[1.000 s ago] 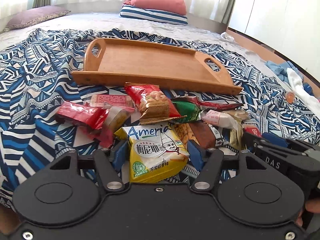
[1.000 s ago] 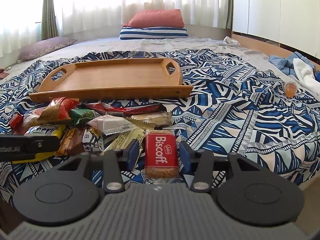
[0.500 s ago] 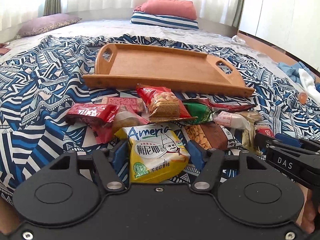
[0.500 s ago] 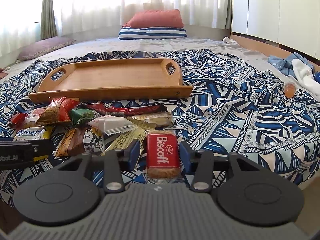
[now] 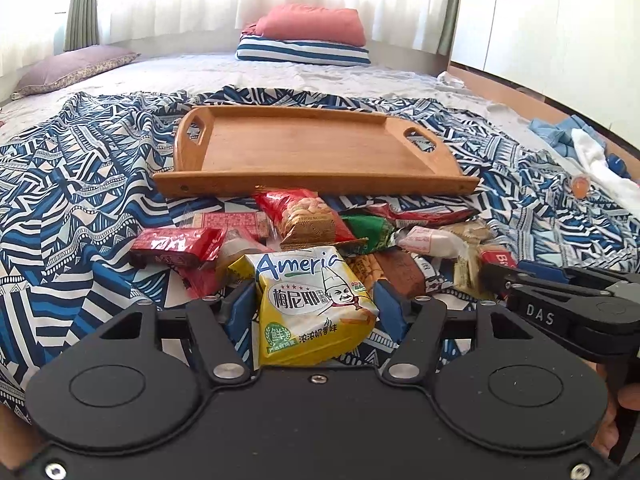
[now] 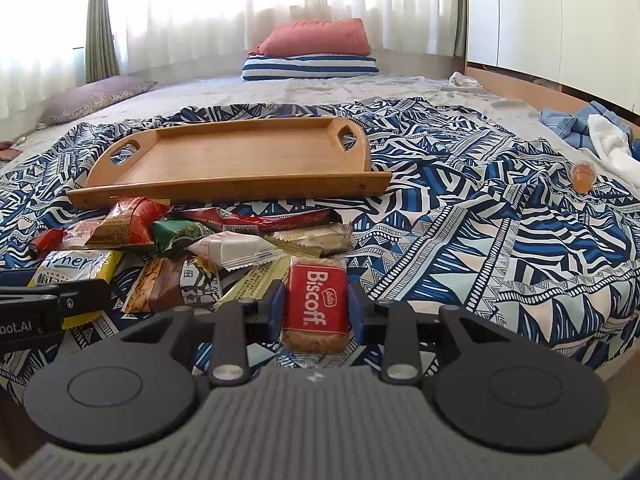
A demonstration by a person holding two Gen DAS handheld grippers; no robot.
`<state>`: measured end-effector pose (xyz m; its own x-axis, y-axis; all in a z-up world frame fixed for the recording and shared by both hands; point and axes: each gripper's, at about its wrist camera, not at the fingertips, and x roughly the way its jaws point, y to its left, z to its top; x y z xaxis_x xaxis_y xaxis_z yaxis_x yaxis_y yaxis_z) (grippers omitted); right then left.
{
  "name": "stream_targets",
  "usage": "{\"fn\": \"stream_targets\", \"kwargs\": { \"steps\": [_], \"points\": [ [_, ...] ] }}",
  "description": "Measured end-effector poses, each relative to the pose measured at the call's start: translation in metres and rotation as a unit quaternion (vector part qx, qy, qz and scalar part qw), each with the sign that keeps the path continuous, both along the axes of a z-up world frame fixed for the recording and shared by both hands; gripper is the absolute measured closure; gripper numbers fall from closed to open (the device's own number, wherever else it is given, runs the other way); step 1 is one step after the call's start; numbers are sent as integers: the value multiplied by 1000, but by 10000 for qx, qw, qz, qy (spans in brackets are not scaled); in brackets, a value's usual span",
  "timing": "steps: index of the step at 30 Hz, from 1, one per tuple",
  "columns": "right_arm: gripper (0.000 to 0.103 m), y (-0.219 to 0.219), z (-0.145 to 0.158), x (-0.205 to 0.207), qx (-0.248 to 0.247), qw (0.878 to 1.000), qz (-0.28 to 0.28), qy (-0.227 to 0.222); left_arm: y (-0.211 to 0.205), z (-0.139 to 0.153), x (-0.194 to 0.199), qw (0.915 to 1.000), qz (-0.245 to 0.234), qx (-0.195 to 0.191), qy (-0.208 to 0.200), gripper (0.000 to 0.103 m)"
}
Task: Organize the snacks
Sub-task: 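Carry the yellow packet and Biscoff packet over the wooden tray with both tools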
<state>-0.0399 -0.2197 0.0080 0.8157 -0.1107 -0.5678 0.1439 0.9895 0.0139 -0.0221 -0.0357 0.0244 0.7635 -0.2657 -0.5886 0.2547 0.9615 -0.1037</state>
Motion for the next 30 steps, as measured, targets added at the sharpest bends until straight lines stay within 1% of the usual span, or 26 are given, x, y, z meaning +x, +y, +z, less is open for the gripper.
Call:
{"fn": "stream_targets", "kwargs": {
  "steps": [7,16,22,26,30],
  "points": [
    [64,0,14,-1,-39,10000,-30,-78,2,22,-7,9996,-70,-106,-270,42],
    [64,-4,25,3,46,9998,-57,-180,10,35,1,9992,-29,-305,-276,43],
    [64,-8,32,11,203,9996,2,-208,16,42,20,9986,-25,-511,-142,43],
    [64,-13,40,22,324,9991,73,-255,17,51,36,9977,-76,-673,-96,43],
    [64,-19,51,38,466,9984,134,-304,14,60,58,9971,-137,-746,-30,43]
  ]
}}
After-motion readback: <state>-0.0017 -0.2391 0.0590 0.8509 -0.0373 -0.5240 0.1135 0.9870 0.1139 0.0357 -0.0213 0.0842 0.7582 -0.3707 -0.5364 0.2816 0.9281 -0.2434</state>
